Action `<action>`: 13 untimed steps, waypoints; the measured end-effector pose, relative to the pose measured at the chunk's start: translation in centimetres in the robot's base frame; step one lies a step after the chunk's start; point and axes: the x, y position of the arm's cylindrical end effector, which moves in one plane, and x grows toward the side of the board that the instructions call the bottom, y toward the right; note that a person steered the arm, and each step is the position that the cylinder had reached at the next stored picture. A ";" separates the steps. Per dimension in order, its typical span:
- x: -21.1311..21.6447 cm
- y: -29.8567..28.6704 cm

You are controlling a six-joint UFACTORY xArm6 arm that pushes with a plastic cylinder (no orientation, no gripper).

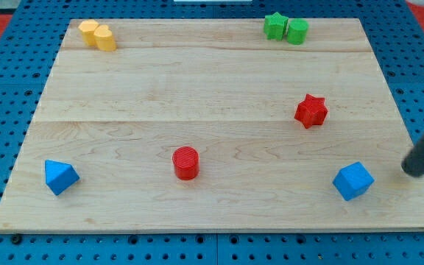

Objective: Move the blue cube diagonal to the red star

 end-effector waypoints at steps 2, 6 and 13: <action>3.1 -1.2; 0.3 -7.0; -4.3 -22.2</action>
